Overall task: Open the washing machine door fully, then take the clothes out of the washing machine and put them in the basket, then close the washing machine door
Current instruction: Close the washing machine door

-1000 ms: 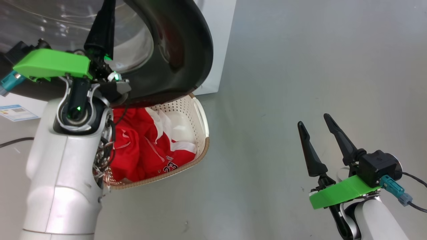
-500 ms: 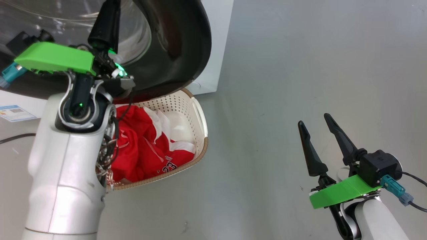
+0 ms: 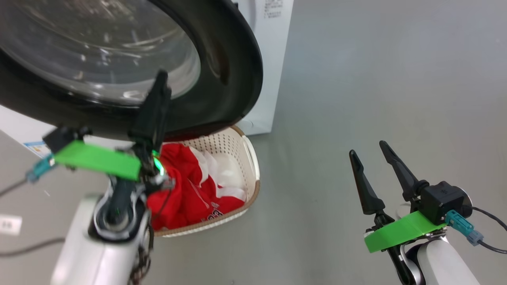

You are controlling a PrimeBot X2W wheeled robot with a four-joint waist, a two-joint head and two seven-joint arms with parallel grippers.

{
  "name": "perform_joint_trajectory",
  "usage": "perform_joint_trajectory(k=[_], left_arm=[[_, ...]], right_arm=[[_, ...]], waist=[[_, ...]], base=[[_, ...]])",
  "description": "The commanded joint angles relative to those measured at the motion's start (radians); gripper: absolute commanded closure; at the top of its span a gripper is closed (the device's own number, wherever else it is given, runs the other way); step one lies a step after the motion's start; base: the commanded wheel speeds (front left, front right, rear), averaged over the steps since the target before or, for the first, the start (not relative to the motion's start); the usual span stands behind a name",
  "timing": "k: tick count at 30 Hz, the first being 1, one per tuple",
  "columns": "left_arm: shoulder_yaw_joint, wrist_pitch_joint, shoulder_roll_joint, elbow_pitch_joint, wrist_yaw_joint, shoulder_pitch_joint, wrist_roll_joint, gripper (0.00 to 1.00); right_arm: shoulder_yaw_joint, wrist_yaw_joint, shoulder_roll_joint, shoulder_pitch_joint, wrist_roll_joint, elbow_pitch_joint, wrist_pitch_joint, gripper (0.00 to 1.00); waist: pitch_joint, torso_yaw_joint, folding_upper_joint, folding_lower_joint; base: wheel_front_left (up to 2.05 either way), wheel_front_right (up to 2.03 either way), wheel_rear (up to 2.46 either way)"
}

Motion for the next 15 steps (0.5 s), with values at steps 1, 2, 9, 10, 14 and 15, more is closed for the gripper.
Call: perform_joint_trajectory(k=[1, 2, 9, 10, 14, 15], left_arm=[[0.017, -0.017, 0.036, -0.062, -0.007, 0.043, 0.032, 0.0], [0.012, -0.026, 0.042, -0.079, -0.007, 0.069, 0.047, 0.0], [0.003, -0.1, 0.072, -0.231, 0.002, 0.241, 0.142, 0.0], [0.001, -0.116, 0.081, -0.251, 0.006, 0.268, 0.169, 0.0], [-0.012, -0.196, 0.12, -0.32, 0.023, 0.371, 0.304, 0.0], [-0.013, -0.214, 0.125, -0.331, 0.032, 0.398, 0.329, 0.0]], right_arm=[[0.022, 0.006, -0.004, -0.004, -0.004, -0.018, -0.006, 0.0], [0.022, 0.006, -0.004, -0.001, -0.004, -0.017, -0.006, 0.0], [0.021, 0.006, -0.004, 0.02, -0.006, -0.009, -0.006, 0.0], [0.021, 0.006, -0.004, 0.023, -0.005, -0.008, -0.006, 0.0], [0.021, 0.006, -0.004, 0.036, -0.001, -0.006, -0.006, 0.0], [0.02, 0.006, -0.004, 0.039, -0.001, -0.005, -0.006, 0.0]], waist=[[-0.039, 0.021, 0.0, 0.0], [-0.047, 0.026, 0.0, 0.0], [-0.098, 0.06, 0.0, 0.0], [-0.106, 0.062, 0.0, 0.0], [-0.138, 0.071, 0.0, 0.0], [-0.147, 0.073, 0.0, 0.0]], base=[[0.0, 0.0, 0.0], [0.0, 0.0, 0.0], [0.0, 0.0, 0.0], [0.0, 0.0, 0.0], [0.0, 0.0, 0.0], [0.0, 0.0, 0.0]])
